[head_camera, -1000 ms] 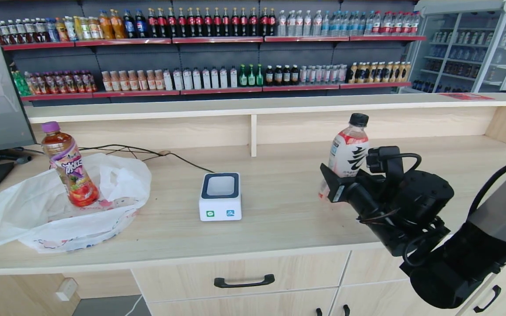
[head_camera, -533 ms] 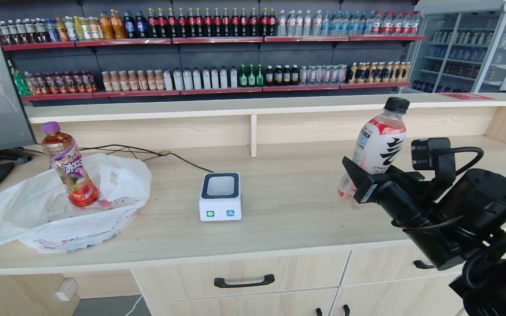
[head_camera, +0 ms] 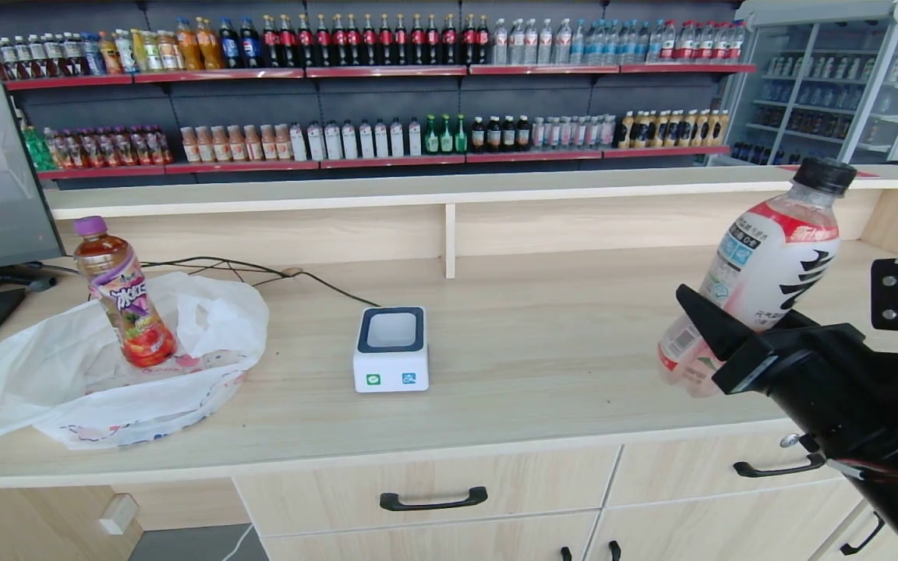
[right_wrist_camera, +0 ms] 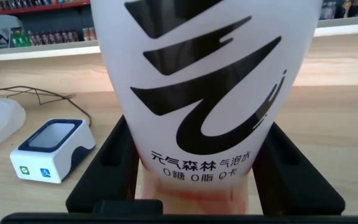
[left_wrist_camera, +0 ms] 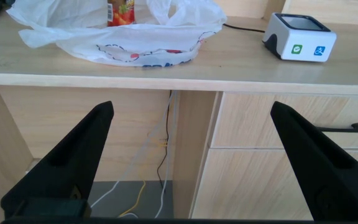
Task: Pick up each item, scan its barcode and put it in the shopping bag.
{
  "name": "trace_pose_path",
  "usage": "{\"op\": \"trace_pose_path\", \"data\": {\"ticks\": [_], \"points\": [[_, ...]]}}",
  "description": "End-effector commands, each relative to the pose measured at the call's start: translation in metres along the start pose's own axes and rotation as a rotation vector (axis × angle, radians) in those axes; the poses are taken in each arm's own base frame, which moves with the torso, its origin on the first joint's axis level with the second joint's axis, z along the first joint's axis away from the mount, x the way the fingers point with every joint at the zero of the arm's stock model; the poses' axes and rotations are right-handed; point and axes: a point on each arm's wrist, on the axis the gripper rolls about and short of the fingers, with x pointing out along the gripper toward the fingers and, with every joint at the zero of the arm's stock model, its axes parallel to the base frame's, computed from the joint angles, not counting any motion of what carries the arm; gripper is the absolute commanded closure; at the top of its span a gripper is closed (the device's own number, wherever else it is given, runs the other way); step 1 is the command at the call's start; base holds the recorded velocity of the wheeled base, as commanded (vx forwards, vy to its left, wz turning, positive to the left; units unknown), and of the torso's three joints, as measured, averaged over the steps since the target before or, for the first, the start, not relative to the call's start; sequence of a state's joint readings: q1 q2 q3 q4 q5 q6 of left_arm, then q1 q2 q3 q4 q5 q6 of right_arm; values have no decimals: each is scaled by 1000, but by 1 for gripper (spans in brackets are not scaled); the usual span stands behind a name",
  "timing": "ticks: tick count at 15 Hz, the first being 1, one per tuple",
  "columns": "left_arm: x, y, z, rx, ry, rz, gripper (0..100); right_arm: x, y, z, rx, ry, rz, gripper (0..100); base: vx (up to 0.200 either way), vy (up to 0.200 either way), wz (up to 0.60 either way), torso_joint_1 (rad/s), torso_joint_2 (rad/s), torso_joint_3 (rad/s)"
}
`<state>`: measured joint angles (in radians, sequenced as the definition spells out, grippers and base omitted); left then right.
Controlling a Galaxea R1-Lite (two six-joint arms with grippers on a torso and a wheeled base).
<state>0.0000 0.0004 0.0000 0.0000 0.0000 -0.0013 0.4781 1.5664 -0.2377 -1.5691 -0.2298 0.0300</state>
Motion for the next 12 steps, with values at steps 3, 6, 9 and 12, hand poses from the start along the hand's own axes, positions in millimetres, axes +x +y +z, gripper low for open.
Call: {"op": "trace_pose_path", "data": {"ticks": [3,6,9,12], "points": [[0,0,0,0,0,0,0,-20,-2,12,10,-35,16,100,0,0,0,0,0,0],[0,0,0,0,0,0,0,-25,8,9,22,-18,77,100,0,0,0,0,0,0],[0,0,0,0,0,0,0,-31,11,5,23,6,103,100,0,0,0,0,0,0],[0,0,0,0,0,0,0,-45,25,-1,72,56,237,100,0,0,0,0,0,0]]}}
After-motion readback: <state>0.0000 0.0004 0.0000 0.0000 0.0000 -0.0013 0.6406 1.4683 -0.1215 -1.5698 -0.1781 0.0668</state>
